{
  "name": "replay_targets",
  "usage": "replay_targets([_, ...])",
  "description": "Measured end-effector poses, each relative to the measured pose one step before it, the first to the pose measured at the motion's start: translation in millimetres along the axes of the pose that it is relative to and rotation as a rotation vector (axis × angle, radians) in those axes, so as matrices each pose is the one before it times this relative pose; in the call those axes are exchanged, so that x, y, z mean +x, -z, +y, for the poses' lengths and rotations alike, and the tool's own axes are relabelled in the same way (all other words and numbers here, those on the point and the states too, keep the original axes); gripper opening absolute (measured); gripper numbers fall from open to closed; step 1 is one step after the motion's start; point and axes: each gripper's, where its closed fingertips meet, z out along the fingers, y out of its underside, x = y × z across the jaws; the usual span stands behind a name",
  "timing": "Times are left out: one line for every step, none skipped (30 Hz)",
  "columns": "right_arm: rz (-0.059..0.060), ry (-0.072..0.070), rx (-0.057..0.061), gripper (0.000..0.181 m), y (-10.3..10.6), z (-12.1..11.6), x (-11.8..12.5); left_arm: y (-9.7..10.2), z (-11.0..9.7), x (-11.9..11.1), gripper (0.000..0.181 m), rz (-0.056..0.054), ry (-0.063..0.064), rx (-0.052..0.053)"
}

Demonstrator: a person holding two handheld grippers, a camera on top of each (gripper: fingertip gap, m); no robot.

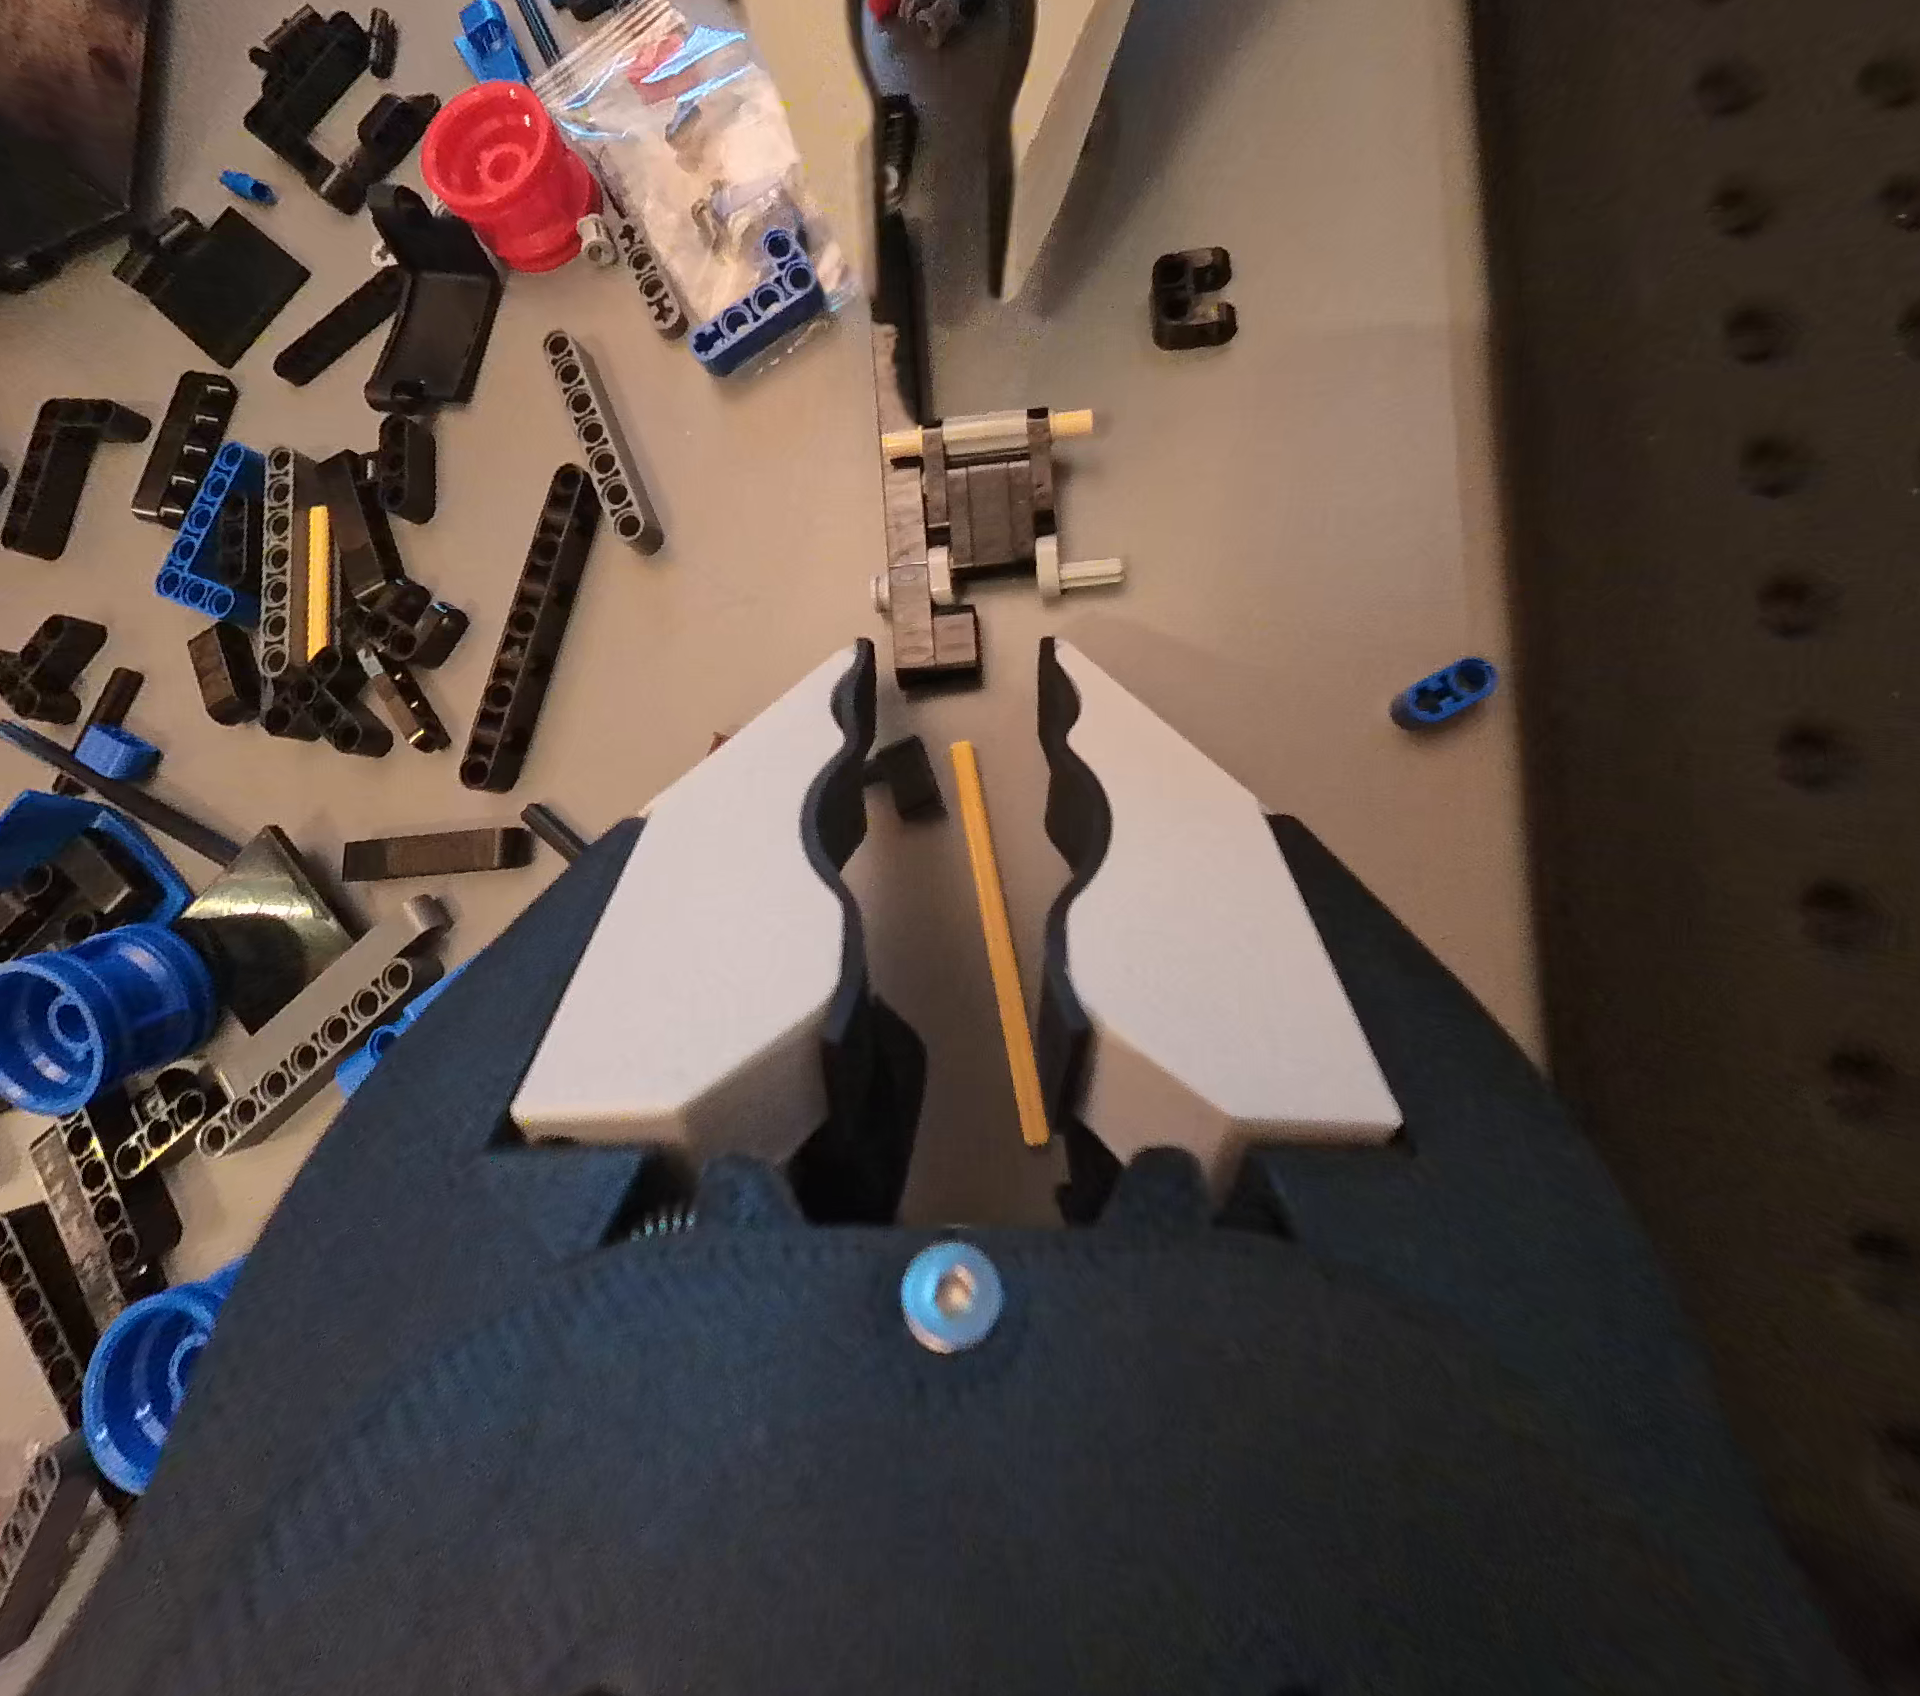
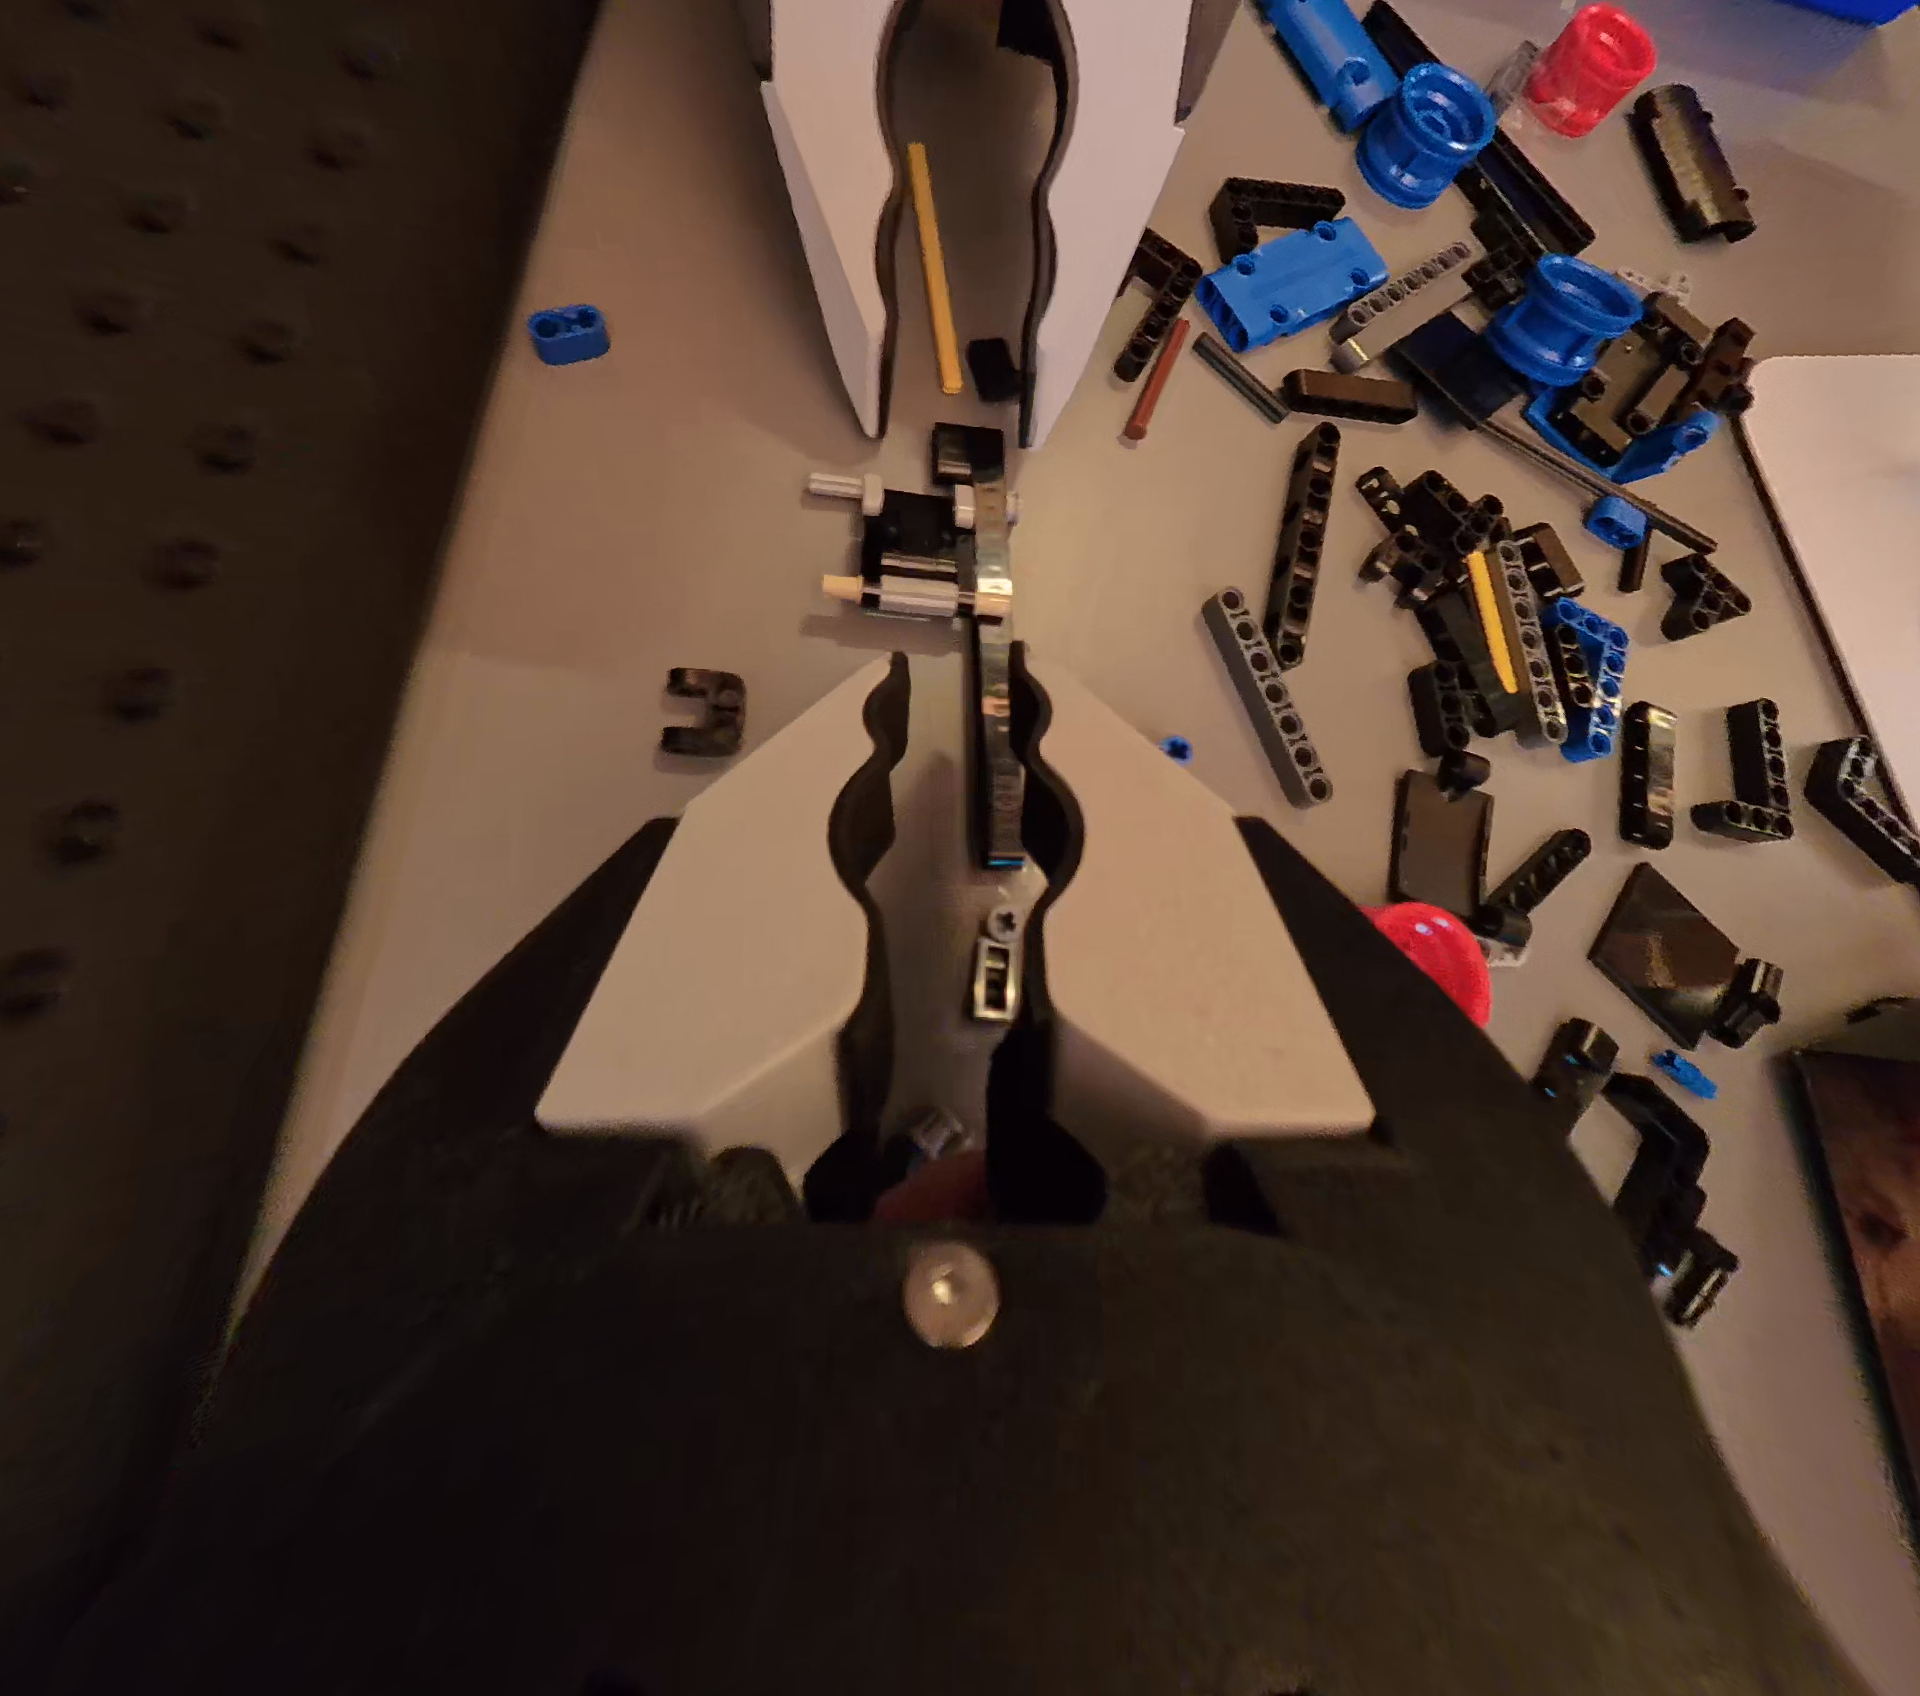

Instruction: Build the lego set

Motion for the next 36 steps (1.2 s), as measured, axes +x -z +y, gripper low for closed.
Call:
replay_targets([-0.0215,-0.0042,0.0092,0.017,2.94,-1.74,-3.91,-0.11,0.3,0.0,0.029,-0.0001,0.0001,-0.0018])
replay_targets([-0.0257,-0.0089,0.013,0.016,3.57,-2.28,-4.65,-0.12,0.49,0.17,0.029,0.0011,0.0,-0.0028])
replay_targets([-0.0342,-0.0139,0.0149,0.015,3.43,-2.55,-5.97,-0.08,0.06,0.15,0.029,0.0002,-0.0012,-0.0008])
replay_targets([-0.036,-0.0144,0.0105,0.015,2.28,-1.61,-6.22,-0.11,-0.21,0.56,0.029,0.0027,-0.0001,0.0007])
replay_targets([-0.0276,-0.0073,-0.0005,0.014,0.69,0.18,-5.13,-0.03,-0.03,0.29,0.029,0.0017,0.0,-0.0003])
replay_targets([-0.0191,-0.001,-0.0082,0.014,-0.8,1.25,-3.95,-0.03,-0.06,0.32,0.029,0.0011,-0.0002,-0.0004])
replay_targets([-0.0232,-0.0019,-0.0129,0.014,-2.09,1.7,-4.55,0.07,-0.06,0.36,0.029,0.0016,-0.0005,-0.0008])
replay_targets([-0.0206,-0.0018,-0.0158,0.014,-2.81,1.97,-3.92,0.0,0.04,0.34,0.028,0.0019,0.0003,-0.0008])
replay_targets([-0.0112,0.0013,-0.018,0.015,-2.77,2.13,-2.46,0.0,0.0,0.46,0.028,0.0028,0.0009,0.0])
replay_targets([-0.0047,0.0016,-0.0191,0.014,-2.54,2.51,-1.26,0.01,-0.03,0.43,0.028,0.0022,0.0005,0.0004])
replay_targets([-0.0009,0.0012,-0.017,0.014,-2.09,2.33,-0.41,0.08,-0.05,0.3,0.028,0.002,0.0006,-0.0001])
replay_targets([-0.0024,0.0003,-0.0143,0.012,-1.82,2.1,-0.43,-0.02,-0.06,0.55,0.028,0.0028,0.0004,0.0002])
replay_targets([-0.004,0.0003,-0.0101,0.012,-1.46,1.44,-0.61,-0.01,-0.03,0.68,0.027,0.0038,0.0001,0.0])
replay_targets([-0.0027,0.0006,-0.0047,0.01,-1.14,0.69,-0.42,-0.05,-0.08,0.54,0.027,0.0025,0.0002,-0.0002])
replay_targets([-0.0036,0.0001,-0.0035,0.007,-0.94,0.24,-0.57,0.05,-0.12,0.75,0.027,0.0033,-0.0002,-0.0007])
replay_targets([-0.0011,0.0002,-0.0024,0.007,-0.68,0.15,-0.18,0.0,-0.03,0.73,0.027,0.0034,-0.0003,-0.0003])
replay_targets([-0.0005,0.0006,-0.0011,0.007,-0.42,0.05,-0.19,0.0,-0.02,0.51,0.027,0.0027,0.0,-0.0001])
replay_targets([0.0004,0.0008,-0.0008,0.007,0.09,0.0,0.03,0.05,-0.16,0.88,0.027,0.0037,-0.0004,-0.0002])
replay_targets([0.0028,0.0012,-0.0013,0.006,0.09,0.18,0.47,0.0,-0.1,1.18,0.027,0.006,-0.0002,0.0003])
replay_targets([0.0076,0.0016,-0.0017,0.006,0.24,0.23,1.25,-0.05,-0.14,0.9,0.026,0.0045,0.0001,0.0004])
replay_targets([0.0081,0.0011,-0.0016,0.006,0.23,0.21,1.43,-0.01,-0.09,0.89,0.027,0.0049,-0.0003,0.0006])
replay_targets([0.0028,-0.0005,0.0012,0.006,0.2,0.02,0.74,-0.08,-0.14,0.63,0.027,0.0033,-0.0002,0.0002])
replay_targets([0.0029,-0.0004,0.0019,0.006,0.28,-0.08,0.69,0.1,-0.07,0.27,0.027,0.0009,-0.0009,-0.0001])
replay_targets([0.0041,-0.0004,0.0006,0.006,0.24,0.1,0.93,0.01,0.01,-0.03,0.026,-0.0006,-0.0011,-0.0004])
replay_targets([0.0003,-0.0016,-0.0002,0.006,0.11,0.3,0.22,0.3,-0.18,-0.01,0.026,-0.0006,-0.0003,0.0007])
replay_targets([0.0001,-0.001,0.0,0.006,-0.08,0.24,0.22,0.22,-0.13,-0.21,0.026,-0.0014,0.0002,0.0011])
replay_targets([0.0052,0.0018,0.0002,0.006,-0.13,-0.01,0.77,0.33,-0.12,-0.52,0.026,-0.0032,-0.0004,0.0006])
replay_targets([0.0015,0.0001,0.0019,0.008,-0.11,-0.39,0.28,0.3,-0.17,-0.52,0.026,-0.003,-0.0008,0.001])
replay_targets([-0.0025,-0.0026,0.004,0.009,0.03,-0.49,-0.21,0.51,-0.72,-0.62,0.027,-0.0043,-0.0014,0.0034])
replay_targets([0.0,-0.0016,0.0026,0.01,0.02,-0.28,0.12,0.69,-0.73,-0.83,0.027,-0.0061,-0.0024,0.0039])
replay_targets([0.0012,-0.0014,-0.001,0.012,0.05,0.42,0.29,1.0,-0.86,-1.0,0.027,-0.0058,-0.0008,0.0051])
replay_targets([0.0009,-0.002,-0.0025,0.012,-0.06,0.71,0.39,1.4,-0.89,-1.46,0.027,-0.0073,0.0019,0.0065])
replay_targets([0.0007,-0.0014,-0.0023,0.012,0.1,0.72,0.28,1.4,-0.62,-1.46,0.027,-0.0058,0.0046,0.0059])
replay_targets([0.0001,-0.0005,-0.0015,0.011,-0.01,0.39,0.19,1.06,-0.05,-1.01,0.027,-0.0034,0.0045,0.0025])
replay_targets([-0.0013,0.0009,-0.0018,0.007,-0.23,0.3,-0.23,0.32,0.76,-0.67,0.026,-0.0029,0.002,-0.0029])
replay_targets([-0.0009,0.0015,-0.0007,0.007,-0.13,0.19,-0.24,-0.44,1.38,-0.02,0.026,-0.0002,0.001,-0.0077])
